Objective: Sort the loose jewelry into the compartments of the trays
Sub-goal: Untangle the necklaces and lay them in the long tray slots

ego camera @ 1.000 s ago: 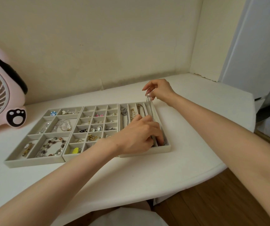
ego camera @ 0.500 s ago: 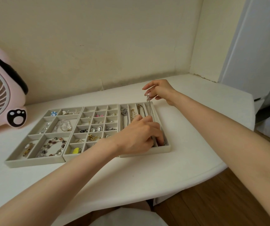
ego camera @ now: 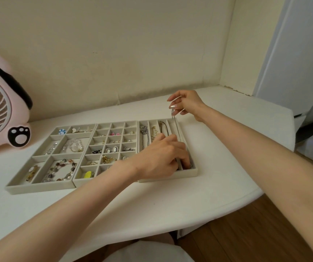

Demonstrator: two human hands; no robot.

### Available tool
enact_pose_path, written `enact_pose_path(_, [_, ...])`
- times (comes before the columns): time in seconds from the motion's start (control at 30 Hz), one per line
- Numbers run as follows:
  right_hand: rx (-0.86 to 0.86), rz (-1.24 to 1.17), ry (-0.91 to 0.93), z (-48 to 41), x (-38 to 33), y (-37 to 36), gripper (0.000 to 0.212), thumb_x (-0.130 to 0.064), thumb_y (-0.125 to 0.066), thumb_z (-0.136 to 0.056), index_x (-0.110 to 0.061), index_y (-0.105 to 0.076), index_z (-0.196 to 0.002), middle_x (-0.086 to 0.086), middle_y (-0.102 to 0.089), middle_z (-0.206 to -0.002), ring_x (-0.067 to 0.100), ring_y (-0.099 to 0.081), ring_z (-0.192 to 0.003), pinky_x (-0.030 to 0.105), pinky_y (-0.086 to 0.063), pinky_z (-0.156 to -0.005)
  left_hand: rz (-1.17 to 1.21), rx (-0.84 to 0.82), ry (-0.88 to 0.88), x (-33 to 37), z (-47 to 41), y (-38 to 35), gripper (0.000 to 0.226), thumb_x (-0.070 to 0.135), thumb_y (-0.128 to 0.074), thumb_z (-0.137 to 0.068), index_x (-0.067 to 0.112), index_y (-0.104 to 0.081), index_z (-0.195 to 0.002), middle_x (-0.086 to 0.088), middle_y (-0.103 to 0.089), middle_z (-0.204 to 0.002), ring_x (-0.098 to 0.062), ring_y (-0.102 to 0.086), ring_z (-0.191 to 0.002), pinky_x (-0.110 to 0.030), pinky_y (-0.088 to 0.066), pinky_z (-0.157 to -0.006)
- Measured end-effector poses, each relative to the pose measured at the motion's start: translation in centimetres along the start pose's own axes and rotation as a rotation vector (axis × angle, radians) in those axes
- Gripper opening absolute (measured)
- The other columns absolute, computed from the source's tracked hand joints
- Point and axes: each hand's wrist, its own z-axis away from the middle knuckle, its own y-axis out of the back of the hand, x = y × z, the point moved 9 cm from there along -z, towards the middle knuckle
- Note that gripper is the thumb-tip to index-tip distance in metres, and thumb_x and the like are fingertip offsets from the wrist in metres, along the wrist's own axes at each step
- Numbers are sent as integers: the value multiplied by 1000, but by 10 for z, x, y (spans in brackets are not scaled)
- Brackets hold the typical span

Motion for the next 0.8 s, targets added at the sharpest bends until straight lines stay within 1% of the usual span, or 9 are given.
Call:
enact_pose_path(0.13, [-24,-32,7,-1,1,-4,23,7,-55,-87,-13,-63,-93,4,-64,-78,10,-65,-53,15,-44,-48,-3,-3,-1,0,-1,0,45,10,-34,-67,24,-68,-94,13,-60,-96,-5,-23,-78,-25,-16,-71])
enact_pose_path(0.27, [-57,-86,-7,-4,4,-8,27,12,-49,-87,-8,-62,-99,6,-63,-77,13,-69,-58,20,-49,-56,-2,-5,-2,0,-1,0,45,10,-34,-67,24,-68,-94,14,-57,-93,-5,-24,-78,-24,-15,-71])
enact_pose_path(0.33, [-99,-129,-35,-4,5,-12,28,13,-48,-86,-6,-62,-101,7,-62,-77,15,-69,-61,20,-50,-58,-3,-5,-1,0,-1,0,46,10,-34,-67,25,-68,-94,15,-56,-92,-4,-23,-78,-24,-15,-71])
enact_pose_path(0.43, [-162,-164,-66,-3,5,-18,29,11,-53,-84,-4,-61,-107,9,-61,-77,16,-67,-65,19,-48,-58,-2,-14,4,-1,-1,0,46,10,-34,-67,25,-67,-95,15,-57,-92,-3,-21,-77,-25,-16,-70])
enact_pose_path(0.53, [-182,-89,-42,-4,6,-21,32,14,-57,-80,-4,-62,-107,7,-62,-76,10,-63,-62,19,-47,-58,-2,-23,8,-1,-1,-1,46,11,-33,-67,25,-67,-96,13,-59,-94,-4,-21,-78,-27,-17,-70])
enact_pose_path(0.63, [-171,37,-11,-6,7,-19,33,15,-59,-79,-5,-64,-104,4,-61,-78,10,-62,-65,19,-46,-62,-3,-23,7,-1,-2,-1,46,11,-33,-68,25,-67,-96,12,-60,-95,-3,-21,-78,-26,-16,-71])
enact_pose_path(0.77, [-164,181,39,-5,5,-19,33,15,-61,-77,-3,-65,-104,4,-61,-78,10,-62,-66,12,-47,-57,-11,-15,3,-1,-2,0,46,10,-33,-68,25,-67,-95,12,-58,-92,-3,-20,-78,-25,-15,-70])
enact_pose_path(0.8, [-161,211,53,-5,4,-18,33,16,-61,-76,-3,-65,-103,4,-62,-77,11,-62,-66,13,-48,-58,-12,-14,1,0,-2,0,46,10,-33,-68,25,-67,-95,13,-58,-91,-3,-20,-78,-25,-14,-70])
